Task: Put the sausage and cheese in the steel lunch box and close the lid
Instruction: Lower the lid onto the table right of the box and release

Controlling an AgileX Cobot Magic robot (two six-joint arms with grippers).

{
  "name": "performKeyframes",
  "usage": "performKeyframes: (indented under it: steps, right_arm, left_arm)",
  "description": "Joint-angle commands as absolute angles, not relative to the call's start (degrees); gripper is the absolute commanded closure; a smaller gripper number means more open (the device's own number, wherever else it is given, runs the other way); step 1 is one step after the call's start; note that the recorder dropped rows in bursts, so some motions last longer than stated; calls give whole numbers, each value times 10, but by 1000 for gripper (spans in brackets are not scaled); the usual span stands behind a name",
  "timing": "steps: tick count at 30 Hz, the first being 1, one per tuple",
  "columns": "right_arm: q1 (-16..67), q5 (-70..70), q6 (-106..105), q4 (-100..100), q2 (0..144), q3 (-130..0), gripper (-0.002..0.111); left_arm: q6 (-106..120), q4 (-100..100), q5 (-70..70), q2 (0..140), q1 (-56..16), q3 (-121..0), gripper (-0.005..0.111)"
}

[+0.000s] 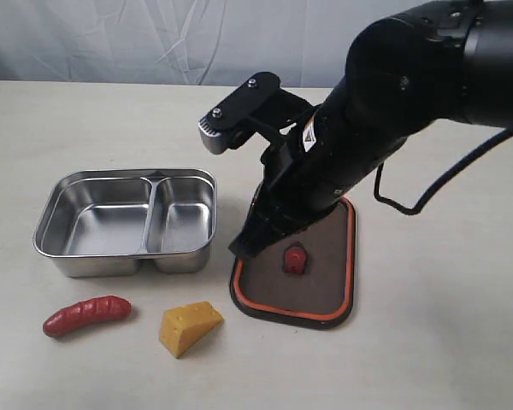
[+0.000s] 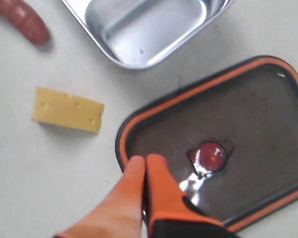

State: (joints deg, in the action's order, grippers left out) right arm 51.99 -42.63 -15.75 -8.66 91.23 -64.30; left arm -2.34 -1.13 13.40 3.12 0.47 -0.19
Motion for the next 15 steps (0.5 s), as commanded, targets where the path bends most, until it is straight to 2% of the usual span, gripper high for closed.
performKeyframes:
  steps: [1,11,15]
  right_arm:
    - [520,-317,-156,-147,890,-588,108]
    - [520,-211,-156,-177,873,-483,108]
    - [520,-153,-156,-201,869,-456,108]
  left_arm:
    - [-25,-9,134,27,5,0,106]
    - [-25,53,107,27,5,0,106]
    - [-28,-53,74,27,5,0,106]
